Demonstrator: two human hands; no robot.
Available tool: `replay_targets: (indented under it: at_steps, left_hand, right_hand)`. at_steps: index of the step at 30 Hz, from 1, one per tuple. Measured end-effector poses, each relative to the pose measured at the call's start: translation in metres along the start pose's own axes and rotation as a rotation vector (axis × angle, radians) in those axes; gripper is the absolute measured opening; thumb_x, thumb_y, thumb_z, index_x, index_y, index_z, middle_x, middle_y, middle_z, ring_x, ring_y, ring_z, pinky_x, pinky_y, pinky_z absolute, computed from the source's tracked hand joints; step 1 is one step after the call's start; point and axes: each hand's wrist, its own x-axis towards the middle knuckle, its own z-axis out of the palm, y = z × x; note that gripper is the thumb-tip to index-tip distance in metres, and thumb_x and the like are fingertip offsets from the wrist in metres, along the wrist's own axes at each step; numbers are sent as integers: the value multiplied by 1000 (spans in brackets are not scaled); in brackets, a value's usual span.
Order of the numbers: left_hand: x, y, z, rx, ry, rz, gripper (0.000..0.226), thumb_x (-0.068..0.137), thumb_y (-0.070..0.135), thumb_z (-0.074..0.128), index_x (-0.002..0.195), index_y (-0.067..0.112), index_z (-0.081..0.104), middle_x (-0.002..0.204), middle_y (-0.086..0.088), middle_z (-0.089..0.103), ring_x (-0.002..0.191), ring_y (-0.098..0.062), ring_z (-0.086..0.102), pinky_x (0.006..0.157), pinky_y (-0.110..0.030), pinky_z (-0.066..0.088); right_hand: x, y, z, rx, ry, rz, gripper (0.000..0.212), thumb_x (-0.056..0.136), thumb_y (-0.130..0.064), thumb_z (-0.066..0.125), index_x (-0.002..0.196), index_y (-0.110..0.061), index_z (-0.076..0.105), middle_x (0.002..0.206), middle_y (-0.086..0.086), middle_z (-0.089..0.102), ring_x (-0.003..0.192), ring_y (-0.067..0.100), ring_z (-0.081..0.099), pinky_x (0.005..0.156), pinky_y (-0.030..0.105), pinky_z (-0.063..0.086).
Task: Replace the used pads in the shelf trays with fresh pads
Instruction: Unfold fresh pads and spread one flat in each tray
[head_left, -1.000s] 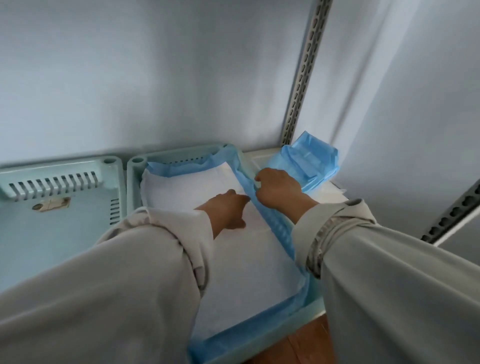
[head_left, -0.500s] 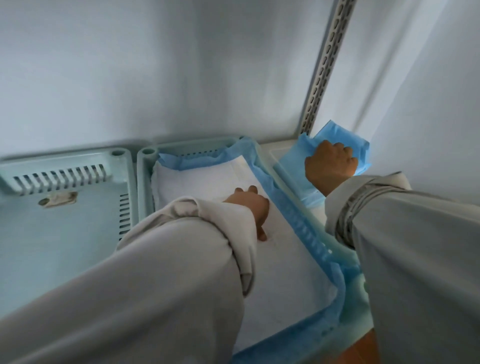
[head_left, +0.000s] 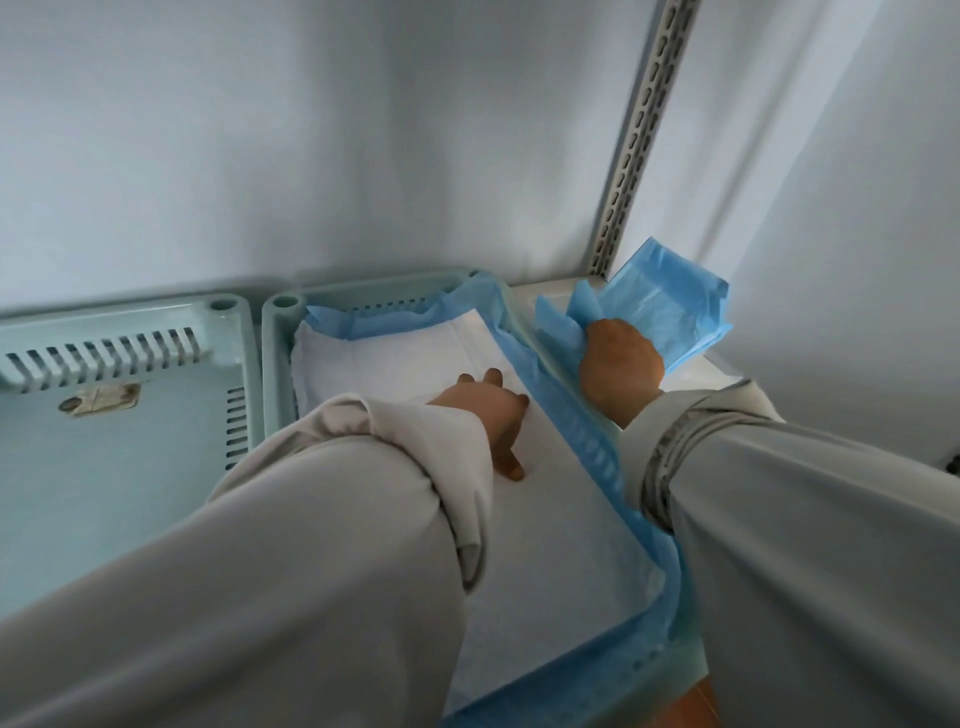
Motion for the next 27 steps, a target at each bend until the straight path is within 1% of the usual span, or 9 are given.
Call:
replay_targets:
  at_steps: [2, 7, 10, 12, 14, 16, 20, 22, 27]
  left_hand:
    - [-1, 0, -1, -10, 1, -2, 93, 77, 48, 71, 150, 24, 20, 152, -11, 18, 137, -38, 26, 109, -47, 33]
    - [-4, -3, 4, -77, 20, 0, 90, 77, 49, 71, 149, 22, 25, 149, -11, 25, 134, -37, 29, 108, -48, 34]
    - [-19, -5, 8, -174, 68, -6, 78, 84, 47, 64, 147, 17, 30, 149, -10, 31, 135, -32, 31, 110, -42, 32]
    - [-31, -6, 10, -270, 89, -3, 68, 92, 42, 56, 148, 15, 29, 153, -8, 30, 140, -27, 29, 114, -37, 26]
    - [-48, -10, 9, -336, 87, -5, 63, 96, 40, 49, 149, 15, 27, 157, -6, 24, 145, -22, 23, 117, -34, 18]
    - [-63, -15, 3, -337, 104, -17, 62, 97, 39, 46, 150, 15, 25, 158, -4, 21, 146, -21, 20, 119, -34, 16]
    - [-102, -29, -19, -337, 220, -63, 61, 98, 38, 45, 150, 16, 24, 157, -3, 23, 145, -22, 23, 117, -35, 20]
    - [-123, -35, -31, -349, 283, -77, 62, 98, 37, 46, 150, 15, 23, 157, -4, 24, 144, -23, 24, 116, -34, 22]
    - [-176, -57, -39, -375, 420, -120, 62, 96, 34, 48, 150, 15, 24, 154, -6, 31, 141, -25, 31, 113, -35, 27]
  right_hand:
    - [-1, -1, -1, -24, 18, -27, 27, 94, -11, 46, 119, -7, 58, 119, 13, 58, 111, 34, 57, 86, 40, 46]
    - [-5, 6, -11, 58, 291, -74, 35, 88, -4, 42, 116, -13, 61, 112, 7, 58, 100, 33, 59, 72, 36, 43]
    - [-12, 2, -26, 188, 386, -54, 40, 85, -1, 42, 116, -14, 63, 110, 8, 59, 100, 32, 58, 72, 37, 45]
    - [-17, -3, -40, 238, 430, -73, 43, 84, -1, 42, 119, -16, 63, 114, 7, 60, 102, 32, 59, 73, 38, 47]
    - [-27, -10, -54, 188, 435, -151, 43, 87, -3, 42, 121, -18, 62, 121, 4, 59, 103, 33, 60, 73, 37, 46]
    - [-36, -17, -66, 122, 432, -264, 43, 88, -3, 43, 123, -20, 61, 123, 2, 59, 101, 34, 61, 69, 36, 44]
    - [-57, -44, -91, 129, 471, -400, 39, 86, -4, 44, 116, -17, 66, 112, 4, 63, 92, 33, 64, 63, 31, 42]
    - [-67, -59, -103, 118, 467, -495, 34, 84, -8, 45, 109, -14, 68, 104, 7, 64, 83, 34, 65, 62, 33, 46]
    - [-97, -97, -134, 59, 409, -667, 23, 86, -19, 57, 107, -16, 67, 104, 8, 62, 79, 34, 65, 62, 33, 46]
